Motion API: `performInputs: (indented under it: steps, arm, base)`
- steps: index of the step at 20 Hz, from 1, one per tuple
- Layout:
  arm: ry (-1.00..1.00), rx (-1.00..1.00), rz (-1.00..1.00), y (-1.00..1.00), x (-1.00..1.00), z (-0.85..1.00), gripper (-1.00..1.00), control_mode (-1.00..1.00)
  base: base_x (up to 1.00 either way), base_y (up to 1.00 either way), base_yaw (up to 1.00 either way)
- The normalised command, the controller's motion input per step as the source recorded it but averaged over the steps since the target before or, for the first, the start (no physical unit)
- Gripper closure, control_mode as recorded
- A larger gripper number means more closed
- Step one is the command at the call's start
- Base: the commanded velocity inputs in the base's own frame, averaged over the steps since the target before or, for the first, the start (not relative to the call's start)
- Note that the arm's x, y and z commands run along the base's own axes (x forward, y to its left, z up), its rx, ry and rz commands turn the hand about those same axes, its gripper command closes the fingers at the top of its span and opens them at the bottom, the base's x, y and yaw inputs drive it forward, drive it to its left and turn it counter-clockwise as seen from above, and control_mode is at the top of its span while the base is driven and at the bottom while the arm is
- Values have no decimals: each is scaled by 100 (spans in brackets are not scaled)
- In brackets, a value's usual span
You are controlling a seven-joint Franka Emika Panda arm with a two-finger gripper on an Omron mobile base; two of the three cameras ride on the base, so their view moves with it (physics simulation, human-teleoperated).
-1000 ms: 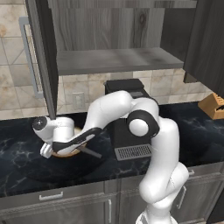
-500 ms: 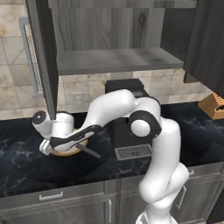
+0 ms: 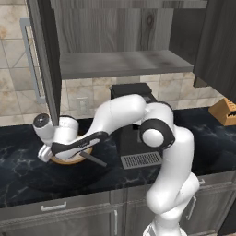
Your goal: Open the cabinet and setup a tea strainer by placing it in the bowl upright.
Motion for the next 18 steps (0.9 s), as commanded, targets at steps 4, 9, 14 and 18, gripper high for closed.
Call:
performInputs:
  steps: [4,9,14,18]
  arm:
    - [1,18,0,-13,-9,2,-100,-100]
    - [9,19,0,-6,0,-5,-100,-100]
    - [7,26,0,0,0,21,-100,-100]
    - [0,22,0,-12,-3,30,-100,-100]
  base:
    - [0,0,0]
    - [0,0,0]
    - [0,0,0]
    - [0,0,0]
